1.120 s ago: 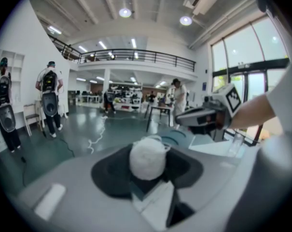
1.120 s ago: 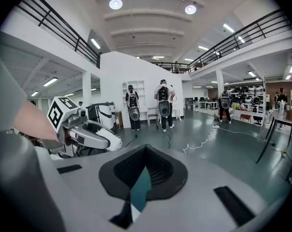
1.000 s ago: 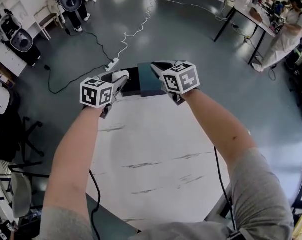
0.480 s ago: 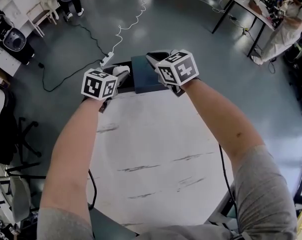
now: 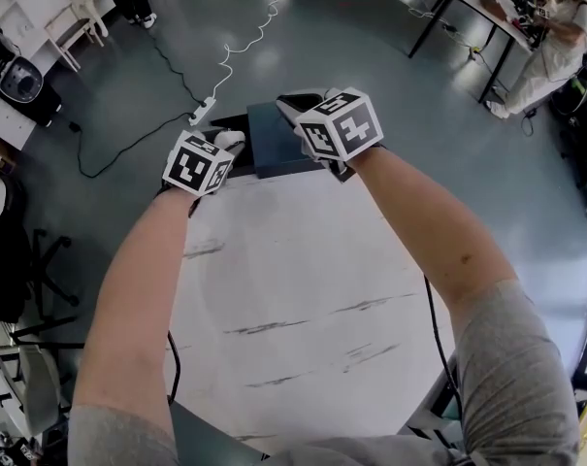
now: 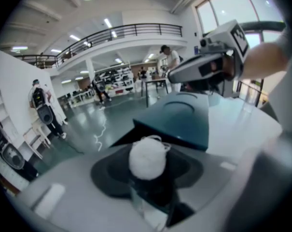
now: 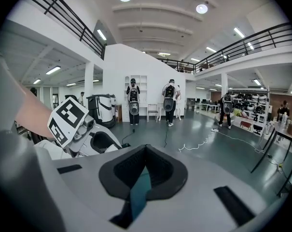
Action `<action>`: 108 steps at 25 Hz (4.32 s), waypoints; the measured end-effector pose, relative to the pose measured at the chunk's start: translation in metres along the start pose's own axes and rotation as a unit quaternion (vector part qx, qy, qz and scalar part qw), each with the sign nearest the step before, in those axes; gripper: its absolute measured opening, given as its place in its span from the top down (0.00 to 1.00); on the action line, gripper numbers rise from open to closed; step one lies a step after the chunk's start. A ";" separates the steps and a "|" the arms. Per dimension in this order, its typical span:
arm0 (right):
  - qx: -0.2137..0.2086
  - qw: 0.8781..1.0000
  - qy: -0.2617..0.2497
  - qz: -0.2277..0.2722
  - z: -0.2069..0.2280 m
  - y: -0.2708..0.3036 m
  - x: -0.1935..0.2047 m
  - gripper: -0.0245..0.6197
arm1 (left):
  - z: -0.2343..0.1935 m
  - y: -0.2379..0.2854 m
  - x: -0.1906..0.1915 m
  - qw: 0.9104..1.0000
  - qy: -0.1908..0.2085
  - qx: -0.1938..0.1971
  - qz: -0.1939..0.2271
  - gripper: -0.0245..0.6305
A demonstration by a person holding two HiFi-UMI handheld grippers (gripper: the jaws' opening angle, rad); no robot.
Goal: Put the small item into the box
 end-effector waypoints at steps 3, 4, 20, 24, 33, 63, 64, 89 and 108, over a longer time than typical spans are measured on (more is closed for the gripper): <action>0.001 1.000 0.000 0.000 0.001 -0.001 0.000 0.95 | 0.004 0.003 0.002 1.000 0.013 0.006 -0.014 0.69; 0.002 1.000 0.000 0.000 0.002 -0.002 0.000 0.95 | 0.005 0.004 0.003 1.000 0.015 0.007 -0.018 0.69; 0.005 1.000 0.004 0.004 0.005 -0.008 0.000 0.95 | 0.010 0.006 0.001 1.000 -0.007 0.017 -0.013 0.59; 0.005 1.000 0.004 0.002 0.003 -0.008 0.000 0.95 | 0.007 0.003 0.000 1.000 -0.013 0.010 -0.010 0.56; 0.004 1.000 0.002 0.001 -0.002 -0.009 -0.001 0.95 | 0.008 -0.003 0.003 1.000 -0.017 0.009 -0.008 0.56; 0.091 0.994 0.058 0.022 -0.034 -0.100 -0.056 0.95 | 0.035 -0.136 -0.094 0.978 -0.091 0.002 0.186 0.95; 0.093 0.994 0.060 0.025 -0.037 -0.104 -0.059 0.95 | 0.040 -0.140 -0.097 0.976 -0.098 0.004 0.194 0.96; 0.184 0.979 0.070 0.057 -0.121 -0.230 -0.126 0.95 | 0.112 -0.283 -0.156 0.937 -0.152 0.112 0.296 0.96; 0.159 0.982 0.069 0.078 -0.166 -0.365 -0.138 0.95 | 0.197 -0.383 -0.151 0.933 -0.182 -0.020 0.311 0.96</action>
Point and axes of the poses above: the fingertips, and each gripper's own axes: y forward along the fingers, z to its right, x out of its underside, the point moved 2 cm from there along -y, backward along the fingers, and after that the axes turned 12 degrees about z, right-handed, at the moved point
